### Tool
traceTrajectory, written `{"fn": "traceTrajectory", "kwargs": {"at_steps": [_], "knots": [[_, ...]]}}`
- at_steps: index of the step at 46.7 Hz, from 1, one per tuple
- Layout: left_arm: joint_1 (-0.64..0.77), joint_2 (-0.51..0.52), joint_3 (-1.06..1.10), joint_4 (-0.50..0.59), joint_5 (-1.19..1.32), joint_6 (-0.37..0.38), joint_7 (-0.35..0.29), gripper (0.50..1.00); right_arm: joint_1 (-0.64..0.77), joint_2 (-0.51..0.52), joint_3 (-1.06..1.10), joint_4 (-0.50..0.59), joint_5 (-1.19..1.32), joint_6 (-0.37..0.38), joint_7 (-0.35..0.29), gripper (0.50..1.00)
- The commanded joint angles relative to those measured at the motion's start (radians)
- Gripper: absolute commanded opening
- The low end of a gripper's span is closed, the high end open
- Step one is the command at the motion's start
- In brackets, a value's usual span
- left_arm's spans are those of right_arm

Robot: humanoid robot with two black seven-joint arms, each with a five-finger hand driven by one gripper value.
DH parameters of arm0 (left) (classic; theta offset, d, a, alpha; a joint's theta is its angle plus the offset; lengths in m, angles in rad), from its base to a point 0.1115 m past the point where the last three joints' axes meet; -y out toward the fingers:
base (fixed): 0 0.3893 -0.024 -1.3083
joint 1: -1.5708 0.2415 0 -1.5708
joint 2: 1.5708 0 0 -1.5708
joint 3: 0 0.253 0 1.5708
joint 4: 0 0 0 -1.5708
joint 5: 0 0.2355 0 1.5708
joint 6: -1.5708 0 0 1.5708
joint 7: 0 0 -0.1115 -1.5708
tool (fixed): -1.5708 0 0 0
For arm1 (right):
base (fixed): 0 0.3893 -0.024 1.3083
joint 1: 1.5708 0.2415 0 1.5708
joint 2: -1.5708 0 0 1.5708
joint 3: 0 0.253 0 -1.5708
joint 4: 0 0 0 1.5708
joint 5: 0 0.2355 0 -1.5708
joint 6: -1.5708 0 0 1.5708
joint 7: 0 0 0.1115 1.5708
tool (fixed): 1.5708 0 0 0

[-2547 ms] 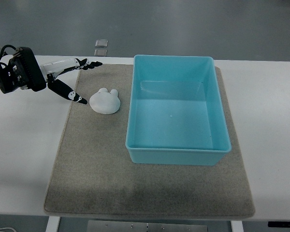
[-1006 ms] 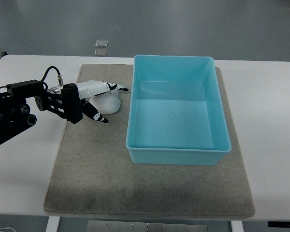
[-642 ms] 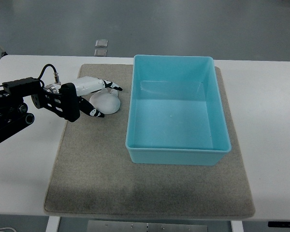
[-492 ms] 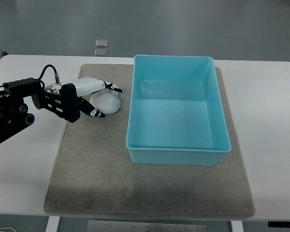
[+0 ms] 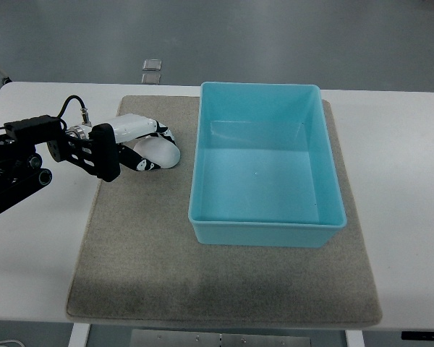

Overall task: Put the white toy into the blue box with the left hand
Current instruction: 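Close the left hand fingers around the white rabbit toy, then lift the rabbit toy with the left hand, away from the mat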

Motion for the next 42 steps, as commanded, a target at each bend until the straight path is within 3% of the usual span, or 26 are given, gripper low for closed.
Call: {"fn": "traceTrajectory", "kwargs": {"at_steps": [1, 9, 21, 42], "knots": [[-0.010, 0.002, -0.002, 0.003, -0.003, 0.000, 0.001, 0.587, 0.000, 0.000, -0.001, 0.000, 0.001, 0.000, 0.000, 0.936], [-0.028, 0.005, -0.011, 0.029, -0.003, 0.001, 0.000, 0.501, 0.000, 0.000, -0.001, 0.000, 0.001, 0.000, 0.000, 0.936], [-0.044, 0.020, -0.020, 0.035, -0.003, 0.001, 0.001, 0.500, 0.000, 0.000, 0.001, 0.000, 0.001, 0.000, 0.000, 0.936], [-0.151, 0.152, -0.100, 0.013, -0.011, -0.015, -0.002, 0.500, 0.000, 0.000, -0.001, 0.000, 0.001, 0.000, 0.000, 0.936]]}}
